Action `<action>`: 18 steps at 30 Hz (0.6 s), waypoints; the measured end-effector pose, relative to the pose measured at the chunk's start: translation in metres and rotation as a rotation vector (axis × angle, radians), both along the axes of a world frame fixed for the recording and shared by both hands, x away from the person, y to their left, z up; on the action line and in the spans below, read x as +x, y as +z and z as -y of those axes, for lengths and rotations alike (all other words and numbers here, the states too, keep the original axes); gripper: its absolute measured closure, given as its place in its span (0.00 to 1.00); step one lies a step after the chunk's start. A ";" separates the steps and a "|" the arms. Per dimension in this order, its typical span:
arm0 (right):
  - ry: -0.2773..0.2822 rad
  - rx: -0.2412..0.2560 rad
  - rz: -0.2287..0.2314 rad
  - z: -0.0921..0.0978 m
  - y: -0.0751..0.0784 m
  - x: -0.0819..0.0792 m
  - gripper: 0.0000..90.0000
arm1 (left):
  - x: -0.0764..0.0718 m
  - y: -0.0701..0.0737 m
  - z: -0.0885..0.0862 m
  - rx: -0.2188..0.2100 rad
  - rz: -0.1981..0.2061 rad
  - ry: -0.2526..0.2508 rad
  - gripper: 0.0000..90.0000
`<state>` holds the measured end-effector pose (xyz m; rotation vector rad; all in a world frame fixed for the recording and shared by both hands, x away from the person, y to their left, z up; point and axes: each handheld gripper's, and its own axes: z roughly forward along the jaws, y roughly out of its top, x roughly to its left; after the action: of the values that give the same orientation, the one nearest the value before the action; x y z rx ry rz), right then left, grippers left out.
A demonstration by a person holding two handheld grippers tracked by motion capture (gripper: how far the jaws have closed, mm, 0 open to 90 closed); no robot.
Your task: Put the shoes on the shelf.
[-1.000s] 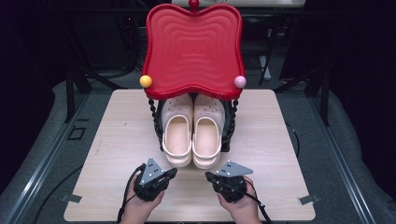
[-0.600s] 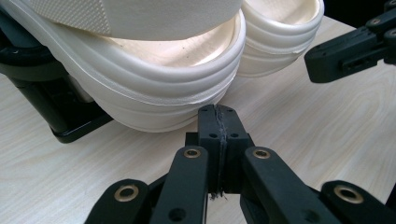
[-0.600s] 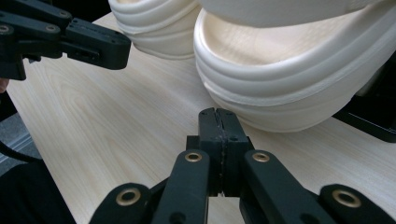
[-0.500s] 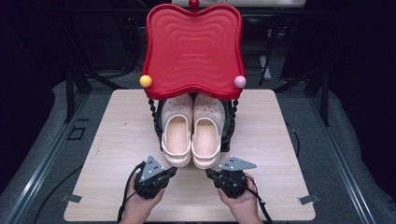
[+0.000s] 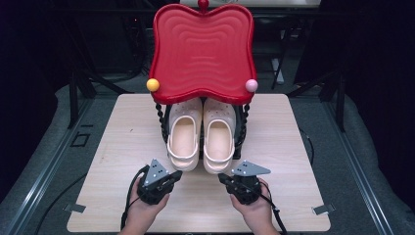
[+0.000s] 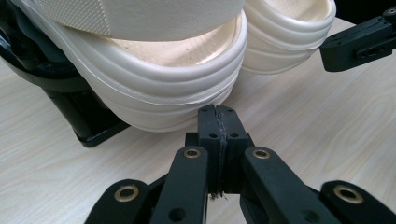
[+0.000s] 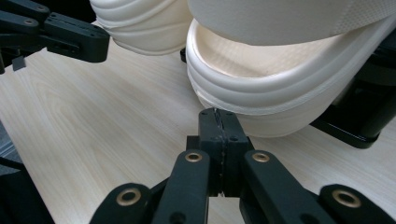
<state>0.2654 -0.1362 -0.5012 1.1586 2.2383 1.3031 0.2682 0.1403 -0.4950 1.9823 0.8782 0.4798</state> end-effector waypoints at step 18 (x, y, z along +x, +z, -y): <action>-0.055 -0.005 0.023 0.007 0.015 0.022 1.00 | 0.027 0.013 0.005 0.067 0.033 0.019 1.00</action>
<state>0.2873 -0.1433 -0.4866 1.1888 2.1760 1.2824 0.2953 0.1351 -0.4825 2.0225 0.8712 0.5576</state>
